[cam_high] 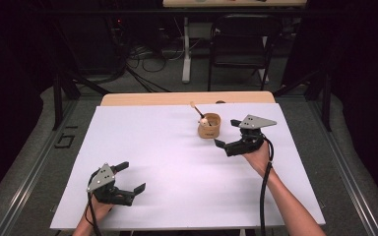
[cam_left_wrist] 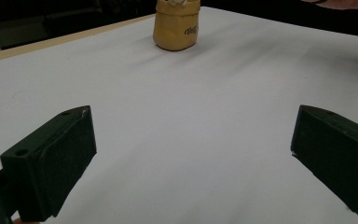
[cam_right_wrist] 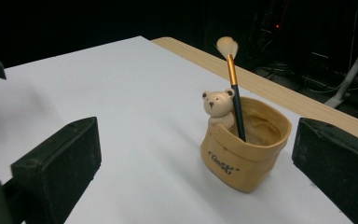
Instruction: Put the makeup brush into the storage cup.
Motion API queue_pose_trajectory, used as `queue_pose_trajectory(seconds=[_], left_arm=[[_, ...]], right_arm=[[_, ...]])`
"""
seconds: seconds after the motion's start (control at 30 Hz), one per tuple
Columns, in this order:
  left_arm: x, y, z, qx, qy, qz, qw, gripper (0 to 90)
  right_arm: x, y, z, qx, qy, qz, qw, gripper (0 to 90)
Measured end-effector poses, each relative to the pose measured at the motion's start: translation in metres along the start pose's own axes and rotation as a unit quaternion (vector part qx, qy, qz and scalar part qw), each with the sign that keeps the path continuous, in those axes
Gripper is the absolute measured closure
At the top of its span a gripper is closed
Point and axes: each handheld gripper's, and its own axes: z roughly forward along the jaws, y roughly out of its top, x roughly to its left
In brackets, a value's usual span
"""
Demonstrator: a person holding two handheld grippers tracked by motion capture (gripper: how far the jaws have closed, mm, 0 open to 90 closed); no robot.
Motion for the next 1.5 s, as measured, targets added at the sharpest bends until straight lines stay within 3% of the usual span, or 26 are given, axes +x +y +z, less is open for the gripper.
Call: queue_pose_trajectory(seconds=[0.33, 1.5], left_arm=[[0.000, 0.000, 0.000, 0.000, -0.001, 0.001, 1.0000, 0.0], [0.000, 0.000, -0.001, 0.000, -0.003, 0.002, 1.0000, 0.0]], right_arm=[[0.013, -0.011, -0.016, 0.004, 0.006, -0.009, 0.9999, 0.0], [0.038, -0.054, -0.056, 0.021, -0.002, 0.001, 0.9998, 0.0]])
